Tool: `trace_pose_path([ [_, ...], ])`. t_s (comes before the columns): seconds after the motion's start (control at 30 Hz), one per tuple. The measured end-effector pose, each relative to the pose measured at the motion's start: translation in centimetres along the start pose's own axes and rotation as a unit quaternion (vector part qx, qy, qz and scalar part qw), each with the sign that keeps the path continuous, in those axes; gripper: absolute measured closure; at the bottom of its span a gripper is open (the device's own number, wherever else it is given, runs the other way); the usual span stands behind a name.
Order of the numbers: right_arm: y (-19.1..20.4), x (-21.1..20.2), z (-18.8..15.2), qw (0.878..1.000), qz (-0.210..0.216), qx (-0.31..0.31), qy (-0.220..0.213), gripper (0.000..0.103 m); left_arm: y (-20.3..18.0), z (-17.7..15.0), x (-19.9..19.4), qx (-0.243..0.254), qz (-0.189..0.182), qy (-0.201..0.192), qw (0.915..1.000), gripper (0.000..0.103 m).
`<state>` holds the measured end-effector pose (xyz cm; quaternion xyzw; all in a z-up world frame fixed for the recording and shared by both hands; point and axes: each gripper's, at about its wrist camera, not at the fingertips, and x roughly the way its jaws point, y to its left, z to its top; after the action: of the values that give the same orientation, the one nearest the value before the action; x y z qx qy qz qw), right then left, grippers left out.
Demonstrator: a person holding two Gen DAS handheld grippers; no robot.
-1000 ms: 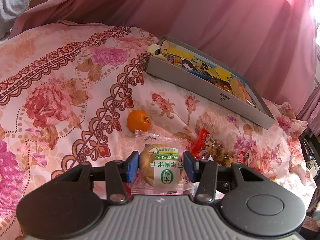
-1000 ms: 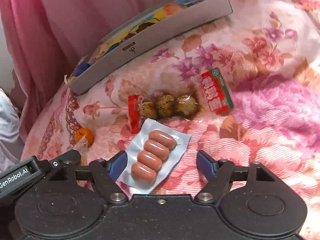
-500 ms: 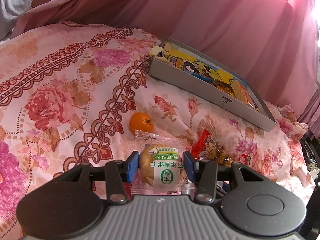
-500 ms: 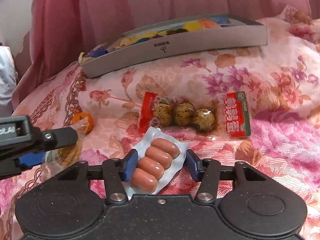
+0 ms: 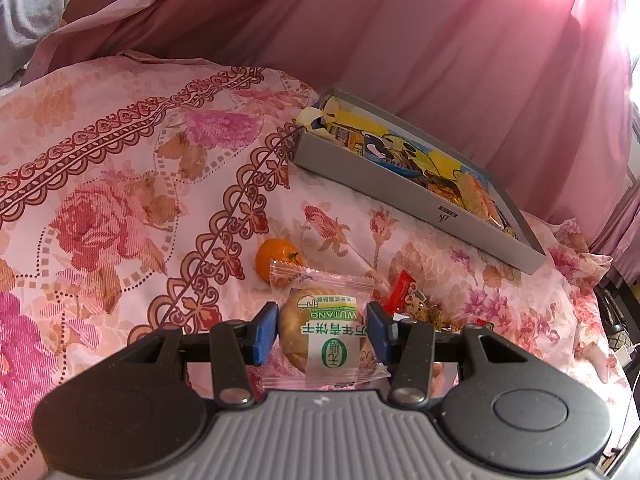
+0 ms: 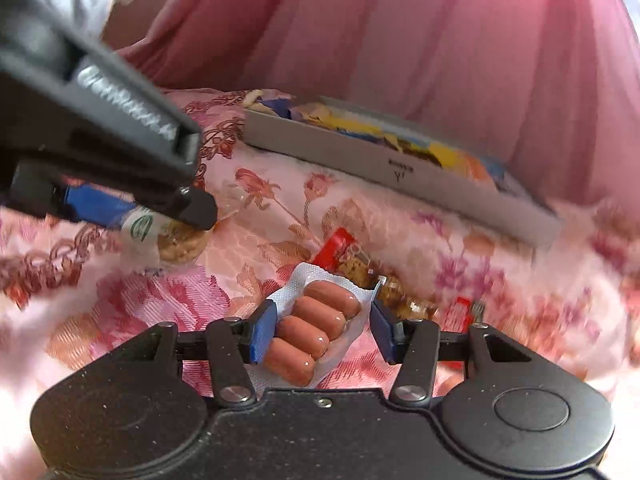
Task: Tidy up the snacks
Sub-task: 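Lift the wrapped bun with the left tool while the right tool lifts the sausage pack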
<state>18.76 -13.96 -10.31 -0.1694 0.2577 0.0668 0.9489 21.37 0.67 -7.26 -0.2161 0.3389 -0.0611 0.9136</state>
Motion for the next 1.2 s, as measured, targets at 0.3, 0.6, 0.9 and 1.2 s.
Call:
trace_pose_path([
  [0.3,1.1,-0.3,-0.1,0.997,-0.019,-0.072,-0.028,0.05,0.0,0.2,-0.1,0.004,0.0,-0.009,1.0,0.052],
  [0.6,1.3,-0.7,-0.1,0.994,-0.032,-0.098,-0.044,0.05,0.0,0.2,-0.1,0.004,0.0,-0.009,1.0,0.052],
  [0.9,1.6,-1.4,-0.2,0.99,-0.047,-0.118,-0.066,0.05,-0.1,0.2,-0.2,0.007,-0.002,-0.012,0.9999,0.052],
  [1.2,0.7,-1.6,0.4,0.988,-0.066,-0.112,-0.085,0.049,-0.8,1.1,-0.1,0.019,-0.008,-0.027,0.9994,0.052],
])
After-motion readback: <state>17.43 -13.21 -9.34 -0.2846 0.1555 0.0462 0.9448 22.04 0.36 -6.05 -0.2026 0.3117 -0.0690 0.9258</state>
